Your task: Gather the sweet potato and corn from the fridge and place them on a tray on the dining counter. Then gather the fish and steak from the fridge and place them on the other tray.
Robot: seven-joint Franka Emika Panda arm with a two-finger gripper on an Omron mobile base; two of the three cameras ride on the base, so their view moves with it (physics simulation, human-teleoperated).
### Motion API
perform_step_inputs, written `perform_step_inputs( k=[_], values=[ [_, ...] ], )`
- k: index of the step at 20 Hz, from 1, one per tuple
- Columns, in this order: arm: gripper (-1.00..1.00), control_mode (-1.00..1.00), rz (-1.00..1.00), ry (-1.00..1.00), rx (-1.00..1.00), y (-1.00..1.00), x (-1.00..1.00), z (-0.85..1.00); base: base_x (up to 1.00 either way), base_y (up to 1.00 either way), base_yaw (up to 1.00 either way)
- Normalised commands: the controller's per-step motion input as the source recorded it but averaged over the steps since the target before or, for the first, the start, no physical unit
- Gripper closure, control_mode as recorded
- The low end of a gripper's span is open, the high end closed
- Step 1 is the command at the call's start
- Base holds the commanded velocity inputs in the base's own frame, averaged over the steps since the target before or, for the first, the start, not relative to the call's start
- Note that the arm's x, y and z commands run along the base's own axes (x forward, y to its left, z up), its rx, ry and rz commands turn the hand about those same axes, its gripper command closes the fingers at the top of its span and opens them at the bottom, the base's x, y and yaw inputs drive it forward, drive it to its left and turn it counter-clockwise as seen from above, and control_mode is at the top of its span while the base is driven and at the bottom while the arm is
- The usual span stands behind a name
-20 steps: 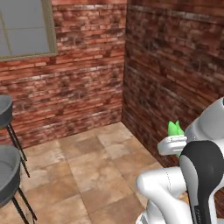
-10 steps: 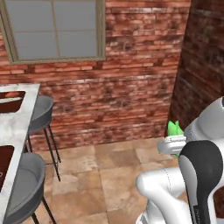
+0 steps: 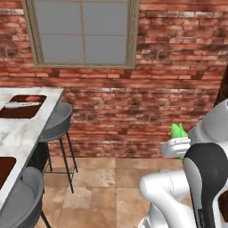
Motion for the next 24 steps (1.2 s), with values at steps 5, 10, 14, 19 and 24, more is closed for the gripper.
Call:
perform_step_inputs(
  k=[5, 10, 14, 19, 24],
  values=[
    [1.00, 1.00, 0.00, 0.00, 0.00, 0.00, 0.00, 0.00, 0.69, -0.49, 0.39],
    [1.00, 1.00, 0.00, 0.00, 0.00, 0.00, 0.00, 0.00, 0.71, -0.46, 0.39],
    [1.00, 1.00, 0.00, 0.00, 0.00, 0.00, 0.00, 0.00, 0.75, -0.43, 0.40],
    [1.00, 1.00, 0.00, 0.00, 0.00, 0.00, 0.00, 0.00, 0.75, -0.43, 0.40],
    [1.00, 1.00, 0.00, 0.00, 0.00, 0.00, 0.00, 0.00, 0.73, -0.40, 0.41]
  ],
)
